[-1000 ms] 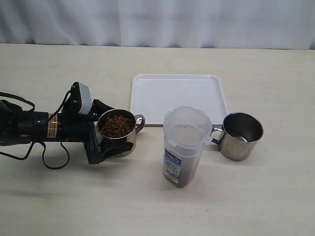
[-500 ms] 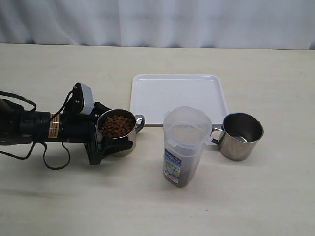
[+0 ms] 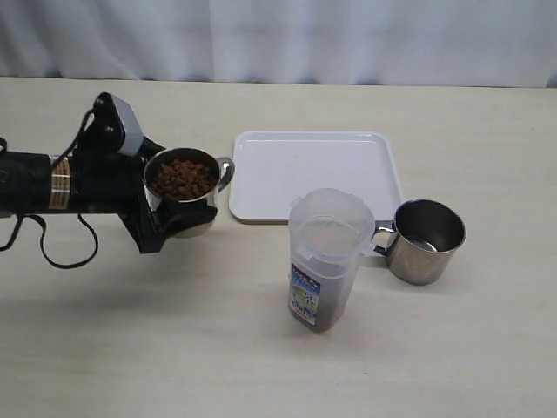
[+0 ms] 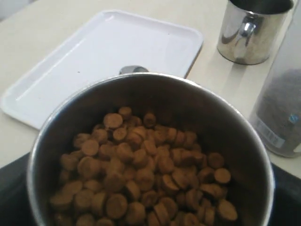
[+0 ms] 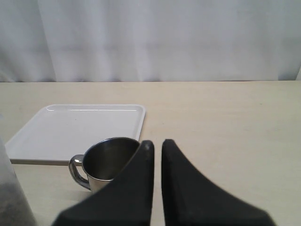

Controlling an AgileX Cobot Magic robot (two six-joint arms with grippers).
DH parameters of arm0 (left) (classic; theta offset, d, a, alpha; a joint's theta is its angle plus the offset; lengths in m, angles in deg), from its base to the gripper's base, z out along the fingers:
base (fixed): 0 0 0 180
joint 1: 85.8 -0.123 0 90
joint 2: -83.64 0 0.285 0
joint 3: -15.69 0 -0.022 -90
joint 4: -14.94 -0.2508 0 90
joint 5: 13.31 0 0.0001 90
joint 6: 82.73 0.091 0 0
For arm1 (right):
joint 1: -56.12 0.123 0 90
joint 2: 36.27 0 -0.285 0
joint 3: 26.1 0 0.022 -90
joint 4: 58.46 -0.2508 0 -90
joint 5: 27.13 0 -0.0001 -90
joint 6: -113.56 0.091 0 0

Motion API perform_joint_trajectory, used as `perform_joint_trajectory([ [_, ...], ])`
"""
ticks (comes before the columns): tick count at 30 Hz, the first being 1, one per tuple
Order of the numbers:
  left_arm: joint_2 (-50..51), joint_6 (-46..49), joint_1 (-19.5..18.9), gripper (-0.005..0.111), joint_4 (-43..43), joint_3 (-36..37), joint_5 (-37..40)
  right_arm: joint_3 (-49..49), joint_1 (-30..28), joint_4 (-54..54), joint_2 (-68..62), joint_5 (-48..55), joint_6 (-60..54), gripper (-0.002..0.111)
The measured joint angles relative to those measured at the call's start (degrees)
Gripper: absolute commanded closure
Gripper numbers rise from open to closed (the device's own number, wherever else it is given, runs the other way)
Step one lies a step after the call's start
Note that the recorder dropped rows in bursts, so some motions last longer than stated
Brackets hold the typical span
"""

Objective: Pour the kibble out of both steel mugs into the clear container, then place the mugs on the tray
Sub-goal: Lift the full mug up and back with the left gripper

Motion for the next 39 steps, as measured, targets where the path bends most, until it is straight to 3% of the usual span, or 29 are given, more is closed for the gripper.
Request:
perform_joint_trajectory([
  [3,-8.1,-2.3,1.1,0.107,-0.3,1.3,5.7,0.0,0.0,0.0,0.0,0.0,0.0,0.104],
  [5,-14.9,-4.7,5.0,0.107,-0.4,1.8,12.8,0.0,0.0,0.0,0.0,0.0,0.0,0.104],
  [11,-21.8,-6.2,10.2,0.107,0.1,2.1,18.3,0.0,0.0,0.0,0.0,0.0,0.0,0.104],
  [30,-23.1,-6.2,26.3,0.107,6.3,-4.2,45.2,0.0,0.0,0.0,0.0,0.0,0.0,0.104],
  [39,-23.2,-6.2,30.2,0.107,6.6,-5.1,50.9,0.0,0.0,0.0,0.0,0.1,0.0,0.104],
])
